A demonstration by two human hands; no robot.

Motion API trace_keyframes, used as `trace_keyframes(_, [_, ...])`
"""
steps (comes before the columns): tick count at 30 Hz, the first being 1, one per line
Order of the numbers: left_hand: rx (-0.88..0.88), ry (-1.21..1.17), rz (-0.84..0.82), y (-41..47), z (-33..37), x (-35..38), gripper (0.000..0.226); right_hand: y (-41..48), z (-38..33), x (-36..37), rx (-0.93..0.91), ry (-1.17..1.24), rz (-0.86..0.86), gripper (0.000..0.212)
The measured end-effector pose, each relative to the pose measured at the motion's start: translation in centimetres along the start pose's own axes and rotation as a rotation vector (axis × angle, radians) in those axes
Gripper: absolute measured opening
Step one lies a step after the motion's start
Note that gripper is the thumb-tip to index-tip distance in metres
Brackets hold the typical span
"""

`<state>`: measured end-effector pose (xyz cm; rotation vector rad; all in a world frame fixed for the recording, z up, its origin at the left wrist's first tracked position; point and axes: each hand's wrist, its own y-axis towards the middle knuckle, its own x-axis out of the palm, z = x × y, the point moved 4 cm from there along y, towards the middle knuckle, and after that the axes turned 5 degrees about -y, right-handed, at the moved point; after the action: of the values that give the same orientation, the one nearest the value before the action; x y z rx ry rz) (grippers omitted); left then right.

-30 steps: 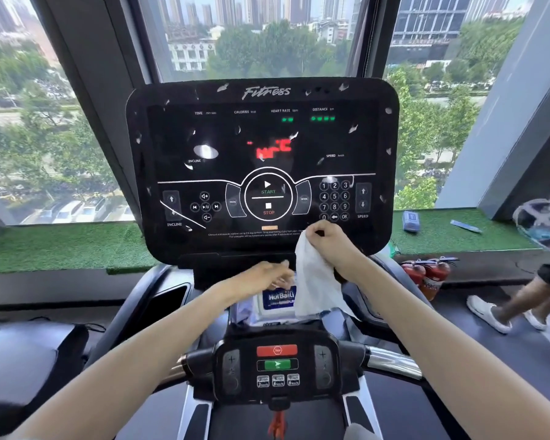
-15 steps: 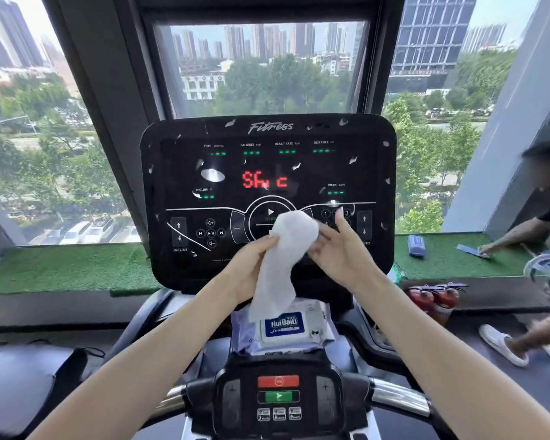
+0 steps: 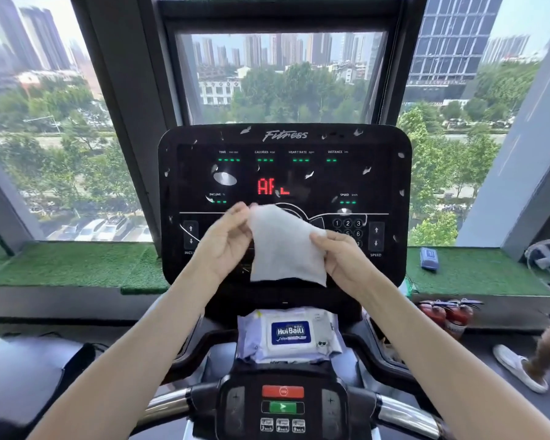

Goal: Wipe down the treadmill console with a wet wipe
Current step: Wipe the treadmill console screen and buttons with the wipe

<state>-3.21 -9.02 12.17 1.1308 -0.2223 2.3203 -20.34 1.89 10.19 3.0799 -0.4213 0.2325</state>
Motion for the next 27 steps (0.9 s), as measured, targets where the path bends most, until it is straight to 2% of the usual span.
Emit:
trace_keyframes(1, [0.044, -0.159, 0.035, 0.0, 0.6, -0.5, 0.011, 0.2, -0.3, 0.0, -0.015, 0.026, 0.003, 0.021])
trace_keyframes(2, [0.033, -0.195, 0.067, -0.1, 0.6, -1.0, 0.02, 0.4, -0.5, 0.0, -0.029, 0.042, 0.008, 0.02])
trace_keyframes(3, [-0.057, -0.107, 0.107, -0.4, -0.2, -1.3, 0.031, 0.5, -0.7, 0.1, -0.039, 0.046, 0.016, 0.018])
trace_keyframes(5, [-0.309, 0.274, 0.104, -1.6, -3.0, -2.0, 0.048, 0.7, -0.6, 0.3, -0.049, 0.031, 0.024, 0.017])
trace_keyframes(7, [-0.382, 0.424, 0.018, -2.3, -4.7, -2.0, 0.046, 1.0, -0.5, 0.6, -0.045, 0.027, 0.021, 0.019])
trace_keyframes(9, [-0.29, 0.438, -0.019, -2.3, -4.5, -1.5, 0.036, 1.2, -0.4, 0.5, -0.022, 0.018, 0.014, 0.021])
trace_keyframes(12, [-0.171, 0.378, -0.025, -1.7, -3.4, -1.1, 0.043, 1.6, -0.7, 0.1, 0.017, -0.019, -0.005, 0.02])
trace_keyframes(16, [-0.105, 0.45, 0.056, -0.7, -1.7, -0.6, 0.037, 2.2, -1.9, -0.8, 0.083, -0.184, -0.023, 0.019])
trace_keyframes(20, [0.014, 0.569, 0.186, 0.5, 0.0, 0.2, 0.041, 2.9, -3.7, -1.9, 0.083, -0.453, 0.186, 0.031])
trace_keyframes(23, [0.081, 0.738, 0.147, 1.1, 0.8, 1.5, 0.033, 3.4, -5.2, -2.4, 0.001, -0.461, 0.361, 0.048])
trace_keyframes(25, [0.091, 0.827, 0.082, 1.4, 1.3, 2.3, 0.026, 3.6, -6.0, -2.5, -0.058, -0.416, 0.329, 0.05])
trace_keyframes(27, [0.119, 0.929, 0.068, 1.7, 2.0, 2.8, 0.022, 3.4, -6.9, -2.2, -0.1, -0.447, 0.221, 0.035])
